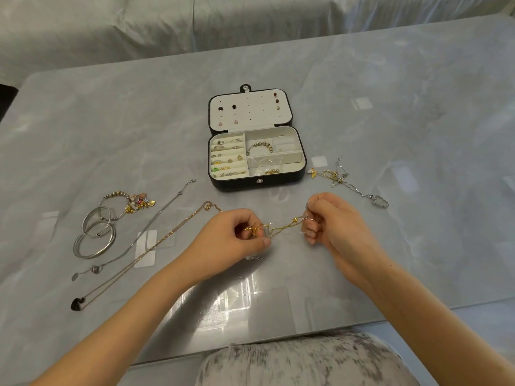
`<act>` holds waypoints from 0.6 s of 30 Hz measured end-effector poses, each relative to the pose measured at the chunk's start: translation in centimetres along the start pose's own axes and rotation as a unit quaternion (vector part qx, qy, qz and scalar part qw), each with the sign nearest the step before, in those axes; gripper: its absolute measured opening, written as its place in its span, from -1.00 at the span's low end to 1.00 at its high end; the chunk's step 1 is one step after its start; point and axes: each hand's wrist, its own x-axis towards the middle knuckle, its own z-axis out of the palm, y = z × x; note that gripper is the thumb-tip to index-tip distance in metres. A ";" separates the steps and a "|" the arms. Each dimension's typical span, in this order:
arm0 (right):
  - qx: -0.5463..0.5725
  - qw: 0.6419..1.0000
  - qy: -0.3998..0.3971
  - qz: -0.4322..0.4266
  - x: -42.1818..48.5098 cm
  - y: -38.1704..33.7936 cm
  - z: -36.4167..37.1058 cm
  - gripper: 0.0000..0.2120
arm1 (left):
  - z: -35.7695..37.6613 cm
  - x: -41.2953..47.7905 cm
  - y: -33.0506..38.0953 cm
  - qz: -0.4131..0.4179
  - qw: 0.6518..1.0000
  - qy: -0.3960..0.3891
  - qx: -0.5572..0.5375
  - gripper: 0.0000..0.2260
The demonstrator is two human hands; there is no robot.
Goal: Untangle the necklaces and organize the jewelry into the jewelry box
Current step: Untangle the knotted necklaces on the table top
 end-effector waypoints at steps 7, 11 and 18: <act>-0.056 0.998 -0.029 0.008 -0.6 0.4 -0.4 -0.83 | 0.0 0.0 0.0 0.002 1.000 0.015 -0.022 -0.87; -0.168 0.982 -0.068 -0.060 -1.0 0.5 -0.6 -0.91 | 0.1 0.1 0.1 0.019 0.999 0.023 0.017 -0.85; -0.229 0.958 -0.093 -0.147 -1.3 0.6 -0.7 -0.92 | 0.0 0.1 0.2 0.006 1.000 0.014 0.000 -0.77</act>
